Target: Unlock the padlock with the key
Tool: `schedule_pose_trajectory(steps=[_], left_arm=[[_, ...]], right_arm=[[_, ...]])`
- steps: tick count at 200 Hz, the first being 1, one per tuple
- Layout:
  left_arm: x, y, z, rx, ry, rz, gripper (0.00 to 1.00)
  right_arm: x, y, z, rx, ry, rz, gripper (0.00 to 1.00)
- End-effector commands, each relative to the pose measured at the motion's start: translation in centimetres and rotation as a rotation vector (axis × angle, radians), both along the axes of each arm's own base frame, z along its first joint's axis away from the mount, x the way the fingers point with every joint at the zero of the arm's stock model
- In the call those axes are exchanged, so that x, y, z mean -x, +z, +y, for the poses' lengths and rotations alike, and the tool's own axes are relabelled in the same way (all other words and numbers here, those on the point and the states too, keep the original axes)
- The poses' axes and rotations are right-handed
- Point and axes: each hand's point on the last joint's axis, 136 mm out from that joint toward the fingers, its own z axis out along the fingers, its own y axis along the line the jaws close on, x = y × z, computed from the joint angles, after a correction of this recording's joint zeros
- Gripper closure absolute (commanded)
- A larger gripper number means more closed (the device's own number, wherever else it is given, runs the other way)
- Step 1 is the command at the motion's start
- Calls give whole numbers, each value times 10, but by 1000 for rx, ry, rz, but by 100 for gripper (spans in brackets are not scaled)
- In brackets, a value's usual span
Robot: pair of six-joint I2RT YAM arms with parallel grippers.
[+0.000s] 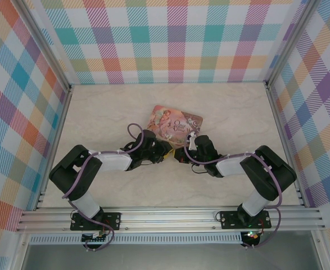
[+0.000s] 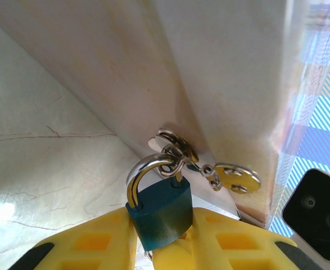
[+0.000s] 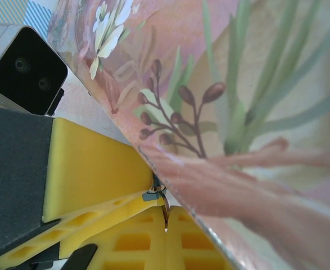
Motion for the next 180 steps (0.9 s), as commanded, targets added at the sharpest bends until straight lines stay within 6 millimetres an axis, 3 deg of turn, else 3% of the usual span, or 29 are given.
schedule_pose_trajectory(steps=[1, 117, 165, 180], left_arm=[[-4, 4, -5, 20, 22, -23, 72], [-7, 12, 2, 10, 56, -56, 96], [-9, 15, 3, 0, 61, -69, 100], [-10, 17, 3, -7, 60, -72, 100]], right_arm=[[-1, 22, 13, -56, 30, -19, 99], [-3, 26, 14, -76, 13, -2, 91], [-4, 29, 5, -64, -26, -27, 74], [-1, 22, -2, -23, -40, -15, 69]])
